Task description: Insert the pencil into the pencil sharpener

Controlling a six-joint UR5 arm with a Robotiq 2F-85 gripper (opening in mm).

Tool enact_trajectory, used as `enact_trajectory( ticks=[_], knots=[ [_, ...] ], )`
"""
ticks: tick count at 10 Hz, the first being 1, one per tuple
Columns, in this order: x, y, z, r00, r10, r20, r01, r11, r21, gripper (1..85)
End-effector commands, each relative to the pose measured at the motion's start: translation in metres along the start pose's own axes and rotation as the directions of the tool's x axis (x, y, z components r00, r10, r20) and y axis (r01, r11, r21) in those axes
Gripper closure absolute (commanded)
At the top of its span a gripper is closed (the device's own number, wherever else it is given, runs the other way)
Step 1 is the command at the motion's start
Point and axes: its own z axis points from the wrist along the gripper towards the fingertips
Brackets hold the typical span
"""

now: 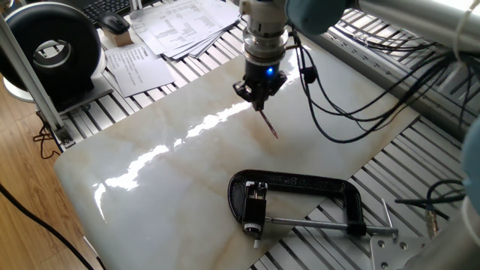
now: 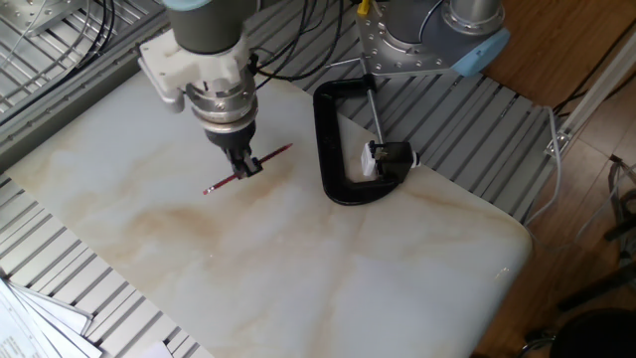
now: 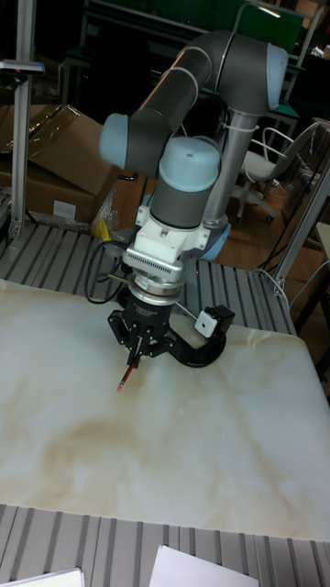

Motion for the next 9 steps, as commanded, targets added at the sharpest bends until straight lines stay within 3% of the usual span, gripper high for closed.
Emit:
enact_trajectory(
  ticks=[1, 2, 5, 8, 9],
  knots=[
    [0.04, 0.033, -0.011, 0.991, 0.135, -0.001, -0.135, 0.99, -0.029, 84.3],
    [0.04, 0.038, -0.009, 0.988, 0.156, 0.018, -0.155, 0.988, -0.01, 84.3],
    [0.043, 0.05, -0.009, 0.982, 0.187, -0.002, -0.187, 0.981, -0.054, 84.3],
    [0.046, 0.039, -0.009, 0.984, 0.177, -0.007, -0.177, 0.984, -0.01, 84.3],
    [0.043, 0.041, -0.009, 0.988, 0.154, 0.005, -0.154, 0.988, -0.02, 84.3]
  ],
)
